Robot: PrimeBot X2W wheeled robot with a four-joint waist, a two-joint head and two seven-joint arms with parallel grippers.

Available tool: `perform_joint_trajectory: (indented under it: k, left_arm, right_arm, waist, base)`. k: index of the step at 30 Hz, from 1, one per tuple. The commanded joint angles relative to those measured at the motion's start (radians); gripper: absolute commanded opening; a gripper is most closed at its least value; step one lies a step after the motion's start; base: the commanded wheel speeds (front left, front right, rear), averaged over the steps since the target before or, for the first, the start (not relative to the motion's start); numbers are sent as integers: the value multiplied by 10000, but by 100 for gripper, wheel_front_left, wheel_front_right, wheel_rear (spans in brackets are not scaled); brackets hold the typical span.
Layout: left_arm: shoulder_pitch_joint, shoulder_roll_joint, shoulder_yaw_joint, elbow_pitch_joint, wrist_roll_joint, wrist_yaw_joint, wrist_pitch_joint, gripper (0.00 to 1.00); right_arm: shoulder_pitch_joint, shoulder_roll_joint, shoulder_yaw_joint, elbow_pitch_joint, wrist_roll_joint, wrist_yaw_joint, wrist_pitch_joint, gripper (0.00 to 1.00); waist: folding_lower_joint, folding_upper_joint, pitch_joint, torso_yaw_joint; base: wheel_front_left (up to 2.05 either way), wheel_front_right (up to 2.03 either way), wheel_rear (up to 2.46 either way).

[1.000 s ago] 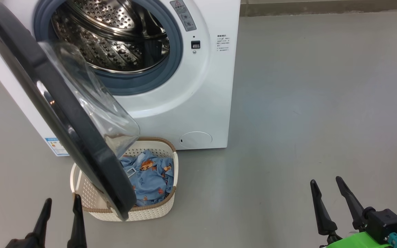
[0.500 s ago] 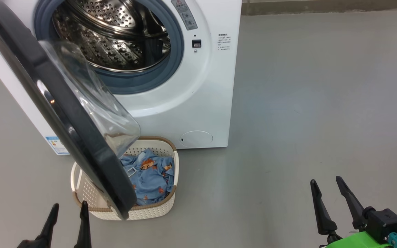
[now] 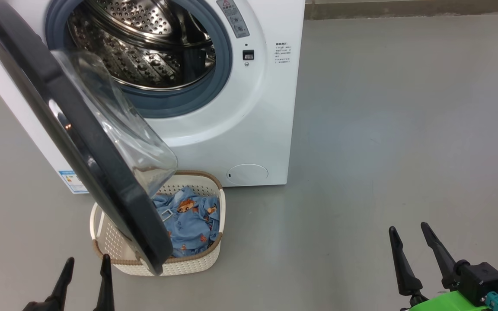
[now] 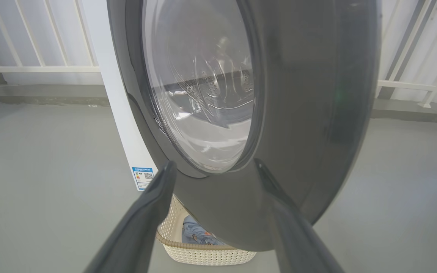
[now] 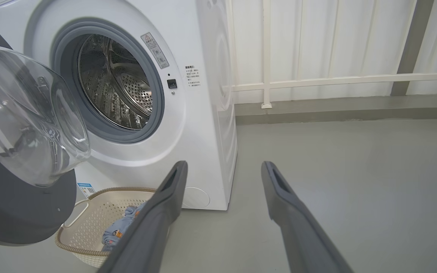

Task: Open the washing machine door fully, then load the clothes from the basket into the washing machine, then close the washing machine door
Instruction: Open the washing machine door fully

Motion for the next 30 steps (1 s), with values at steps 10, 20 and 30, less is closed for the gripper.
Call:
perform_joint_trajectory:
  k: [10, 20, 30]
  left_arm:
    - [-336, 129, 185, -340, -515, -25, -63, 0]
    - [-1131, 129, 292, -2519, -1026, -26, -63, 0]
    - [-1972, 244, -852, -5154, -672, -26, -63, 0]
  right_arm:
    - [-351, -38, 259, -68, 31, 62, -74, 100]
    - [-356, -38, 262, 17, 79, 62, -74, 100]
    - [-353, -37, 301, 162, 86, 62, -74, 100]
  waist:
    - [0, 0, -21, -9]
    - [0, 0, 1, -28]
    - [0, 0, -17, -152]
  base:
    - [0, 0, 0]
    - [0, 0, 0]
    - [0, 0, 0]
